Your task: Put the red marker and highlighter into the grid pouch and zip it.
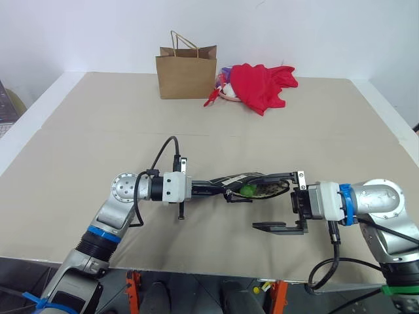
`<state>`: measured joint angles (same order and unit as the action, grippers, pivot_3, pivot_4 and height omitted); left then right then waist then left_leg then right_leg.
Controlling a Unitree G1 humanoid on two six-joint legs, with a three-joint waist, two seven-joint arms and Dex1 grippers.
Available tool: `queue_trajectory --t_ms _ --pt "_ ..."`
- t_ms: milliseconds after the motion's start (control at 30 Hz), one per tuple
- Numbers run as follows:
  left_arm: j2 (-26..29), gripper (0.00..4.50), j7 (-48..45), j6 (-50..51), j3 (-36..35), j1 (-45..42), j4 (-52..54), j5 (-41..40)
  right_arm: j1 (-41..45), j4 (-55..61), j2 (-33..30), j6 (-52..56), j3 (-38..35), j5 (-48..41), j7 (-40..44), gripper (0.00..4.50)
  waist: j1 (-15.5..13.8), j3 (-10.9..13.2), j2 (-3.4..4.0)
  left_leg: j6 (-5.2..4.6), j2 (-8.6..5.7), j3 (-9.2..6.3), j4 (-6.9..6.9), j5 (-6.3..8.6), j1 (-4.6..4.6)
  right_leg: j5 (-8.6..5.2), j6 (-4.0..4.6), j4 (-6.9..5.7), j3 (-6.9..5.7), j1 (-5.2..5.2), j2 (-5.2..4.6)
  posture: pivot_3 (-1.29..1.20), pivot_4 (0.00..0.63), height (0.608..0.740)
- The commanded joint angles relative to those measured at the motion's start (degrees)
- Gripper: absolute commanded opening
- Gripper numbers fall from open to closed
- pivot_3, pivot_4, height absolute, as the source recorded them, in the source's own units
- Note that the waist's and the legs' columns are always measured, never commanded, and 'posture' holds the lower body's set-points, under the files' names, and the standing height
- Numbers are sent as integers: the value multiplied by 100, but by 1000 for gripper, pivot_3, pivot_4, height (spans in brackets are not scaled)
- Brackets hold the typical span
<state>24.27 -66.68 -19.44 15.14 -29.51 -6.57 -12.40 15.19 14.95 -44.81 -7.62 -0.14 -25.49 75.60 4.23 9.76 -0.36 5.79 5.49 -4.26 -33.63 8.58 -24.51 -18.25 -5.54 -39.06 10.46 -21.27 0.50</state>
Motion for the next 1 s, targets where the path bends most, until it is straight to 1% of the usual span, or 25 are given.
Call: queue_trajectory --t_ms 33,200,233,300,367,400,467,500,533,700,1000 --pt "45 0 34 -1 -100 11 252 -82 168 128 141 -121 53 34 -126 4427 -5 0 0 0 0 0 0 0 0 0 0 0 0 0 0 0 150 740" --pt "37 0 59 16 -95 27 312 -79 393 87 463 -212 285 154 -248 4427 -6 0 0 0 0 0 -1 0 0 1 0 0 0 0 0 0 150 740" --pt "38 0 60 14 -97 32 316 -77 410 61 495 -250 310 185 -244 4192 -7 0 0 0 0 0 -1 0 0 1 0 0 0 0 0 0 150 740" --pt "42 0 62 10 -103 39 319 -73 438 11 529 -394 347 244 -199 3589 -9 0 0 0 0 0 -1 0 -1 0 0 0 0 0 0 0 150 740" --pt "46 0 68 9 -109 43 317 -69 444 4 541 -450 356 220 -188 2548 -9 0 0 0 0 0 0 0 -1 0 0 0 0 0 0 0 150 740" --pt "47 0 71 9 -111 45 315 -68 435 8 526 -467 363 213 -167 2107 -9 0 0 0 0 0 1 0 -1 -1 0 0 0 0 0 0 150 740" --pt "49 0 79 9 -114 50 315 -63 395 22 493 -501 356 195 -137 1045 -9 0 0 0 0 0 1 0 -1 -1 0 0 0 0 0 0 150 740" --pt "50 0 82 12 -114 55 322 -63 368 38 477 -489 347 176 -130 414 -9 0 0 0 0 0 1 0 -1 0 0 0 0 0 0 0 150 740" --pt "52 0 86 16 -115 58 326 -63 343 54 459 -487 332 162 -124 70 -9 0 0 0 0 0 1 0 -1 -1 0 0 0 0 0 0 150 740" --pt "49 0 95 17 -110 56 308 -59 283 69 375 -417 247 109 -150 70 -9 0 0 0 0 0 1 0 -1 0 0 0 0 0 0 0 150 740" --pt "77 0 27 -53 -125 23 164 -60 39 10 -51 -89 -399 -138 -315 70 -10 0 0 0 0 0 1 0 -1 0 0 0 0 0 0 0 150 740"
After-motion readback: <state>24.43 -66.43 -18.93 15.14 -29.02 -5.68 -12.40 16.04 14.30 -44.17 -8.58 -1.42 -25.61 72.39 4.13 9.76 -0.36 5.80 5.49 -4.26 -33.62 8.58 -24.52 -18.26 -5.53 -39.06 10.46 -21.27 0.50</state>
